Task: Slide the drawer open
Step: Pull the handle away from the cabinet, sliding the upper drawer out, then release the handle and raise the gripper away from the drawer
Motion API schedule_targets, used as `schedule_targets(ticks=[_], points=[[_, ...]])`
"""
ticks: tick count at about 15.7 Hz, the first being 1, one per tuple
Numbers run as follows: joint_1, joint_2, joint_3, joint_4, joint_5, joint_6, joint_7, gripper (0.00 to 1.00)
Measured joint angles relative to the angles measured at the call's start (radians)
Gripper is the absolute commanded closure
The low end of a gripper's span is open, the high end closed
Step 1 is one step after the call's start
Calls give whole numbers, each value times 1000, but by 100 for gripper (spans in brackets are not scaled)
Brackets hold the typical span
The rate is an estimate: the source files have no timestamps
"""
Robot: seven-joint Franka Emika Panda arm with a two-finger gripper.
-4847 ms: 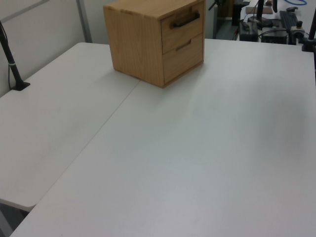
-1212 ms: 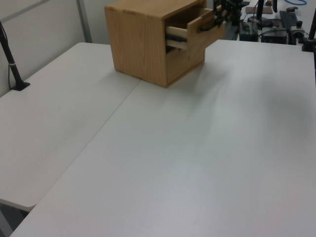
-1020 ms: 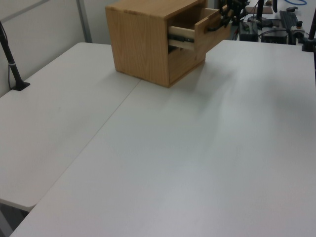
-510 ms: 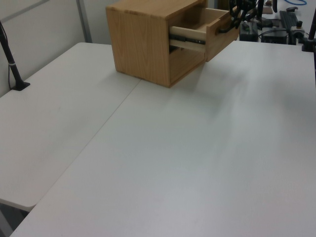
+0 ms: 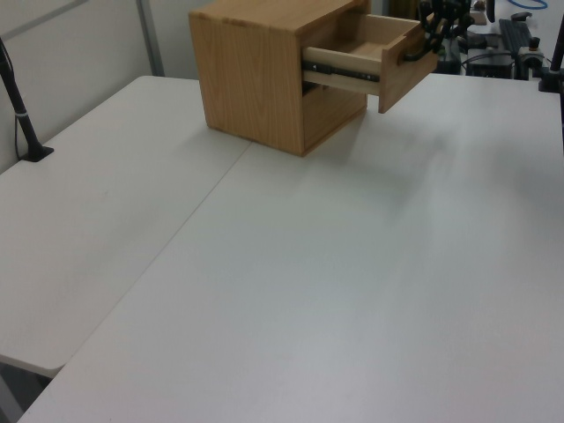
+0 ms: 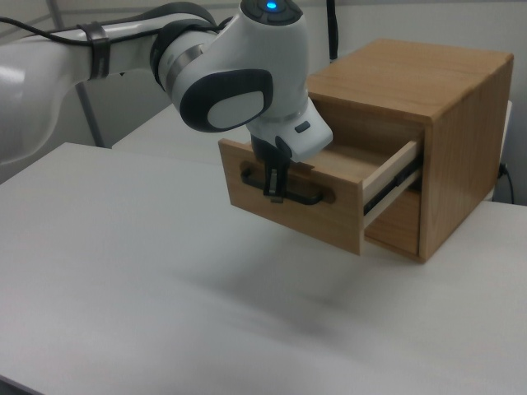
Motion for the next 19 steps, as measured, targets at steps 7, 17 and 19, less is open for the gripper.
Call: schedule_targets(ticks=[7, 17, 19], points=[[-5, -33, 7, 0, 0, -104, -158, 0], [180, -53, 30, 69, -255, -311, -388, 0], [288, -52, 33, 68, -328, -311, -388, 0]])
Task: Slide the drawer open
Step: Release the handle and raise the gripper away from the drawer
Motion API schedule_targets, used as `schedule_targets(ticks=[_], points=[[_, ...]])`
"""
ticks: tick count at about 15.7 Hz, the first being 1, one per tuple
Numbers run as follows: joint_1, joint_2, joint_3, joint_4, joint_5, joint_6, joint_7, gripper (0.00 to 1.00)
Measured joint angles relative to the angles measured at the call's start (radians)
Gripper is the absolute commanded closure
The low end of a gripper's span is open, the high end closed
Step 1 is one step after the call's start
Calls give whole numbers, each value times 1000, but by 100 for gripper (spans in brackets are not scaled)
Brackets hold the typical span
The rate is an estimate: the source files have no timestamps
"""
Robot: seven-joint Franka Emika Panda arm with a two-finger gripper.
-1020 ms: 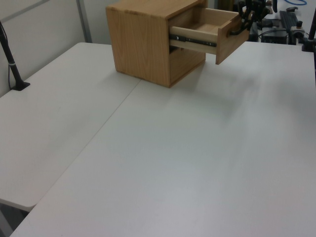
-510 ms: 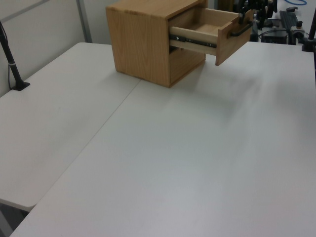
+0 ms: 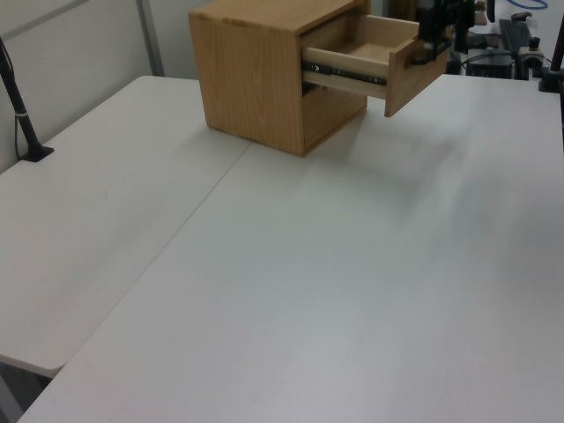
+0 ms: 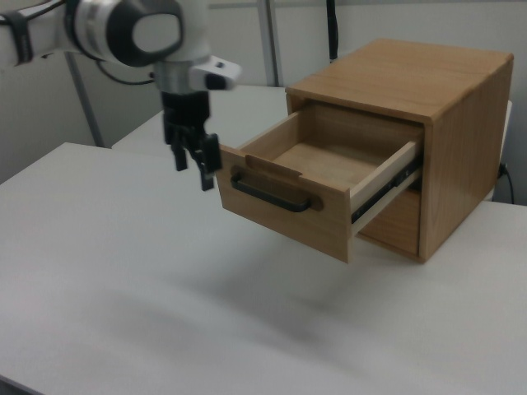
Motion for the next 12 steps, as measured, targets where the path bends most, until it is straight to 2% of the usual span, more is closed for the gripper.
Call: schedule_targets(ticks=[3, 7, 12], points=[[104, 1, 2, 1, -50, 0, -17, 0], [118, -2, 0, 28, -52, 0, -103, 0], [138, -5, -2, 47, -52, 4, -115, 0]])
